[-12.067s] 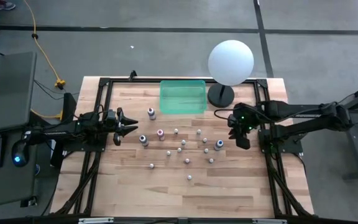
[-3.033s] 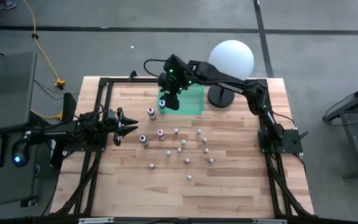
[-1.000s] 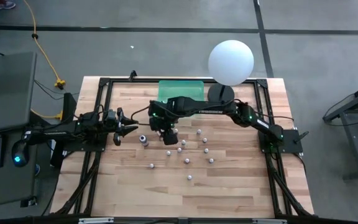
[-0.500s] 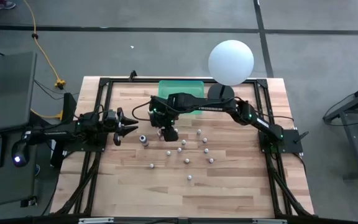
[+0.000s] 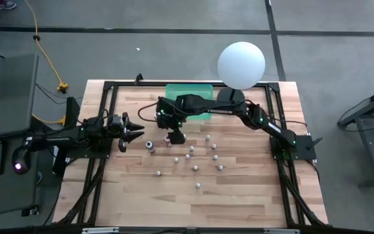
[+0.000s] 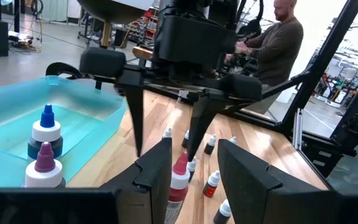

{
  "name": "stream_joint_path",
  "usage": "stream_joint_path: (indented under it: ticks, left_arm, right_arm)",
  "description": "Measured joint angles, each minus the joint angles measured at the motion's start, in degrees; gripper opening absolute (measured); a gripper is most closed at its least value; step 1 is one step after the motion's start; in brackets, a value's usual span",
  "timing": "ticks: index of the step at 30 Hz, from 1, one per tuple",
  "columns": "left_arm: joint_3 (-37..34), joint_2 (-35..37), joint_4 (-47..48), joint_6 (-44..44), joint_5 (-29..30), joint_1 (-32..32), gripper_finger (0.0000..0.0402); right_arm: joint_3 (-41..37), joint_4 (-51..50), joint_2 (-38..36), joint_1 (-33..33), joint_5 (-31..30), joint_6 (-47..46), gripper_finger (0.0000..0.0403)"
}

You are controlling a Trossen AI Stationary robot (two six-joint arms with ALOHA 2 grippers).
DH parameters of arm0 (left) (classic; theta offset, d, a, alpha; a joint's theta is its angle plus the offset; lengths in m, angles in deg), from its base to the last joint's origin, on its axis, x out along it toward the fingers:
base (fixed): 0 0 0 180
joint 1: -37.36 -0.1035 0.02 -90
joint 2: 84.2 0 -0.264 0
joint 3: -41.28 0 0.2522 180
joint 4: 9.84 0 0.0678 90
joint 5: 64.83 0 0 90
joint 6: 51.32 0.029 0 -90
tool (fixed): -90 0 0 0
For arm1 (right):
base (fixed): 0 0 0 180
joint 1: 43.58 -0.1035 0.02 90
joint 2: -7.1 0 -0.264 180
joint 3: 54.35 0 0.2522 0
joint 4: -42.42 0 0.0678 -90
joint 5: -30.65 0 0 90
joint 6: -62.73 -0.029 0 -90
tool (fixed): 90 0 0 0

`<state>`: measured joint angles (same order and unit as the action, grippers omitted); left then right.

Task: Pick & Place food coloring
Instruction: Put the large red food coloring bottle into the green bin

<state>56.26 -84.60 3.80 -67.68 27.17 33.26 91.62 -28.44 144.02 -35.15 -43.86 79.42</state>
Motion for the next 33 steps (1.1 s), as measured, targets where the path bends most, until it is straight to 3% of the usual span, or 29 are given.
stream_joint_path:
  ticks: [7, 17, 33]
  left_arm:
    - [-0.01, 0.00, 0.00, 0.01, 0.00, 0.00, 0.0129]
    - [0.00, 0.00, 0.00, 0.01, -0.01, -0.01, 0.0129]
    - [-0.01, 0.01, 0.02, 0.01, -0.02, -0.01, 0.0129]
  right_arm:
    - [0.02, 0.33, 0.36, -1.10, 0.05, 1.89, 0.0283]
    - [0.02, 0.81, 1.53, -2.23, -3.16, 2.88, 0.0278]
    - [0.02, 0.44, 2.23, -2.45, -2.28, 2.33, 0.0256]
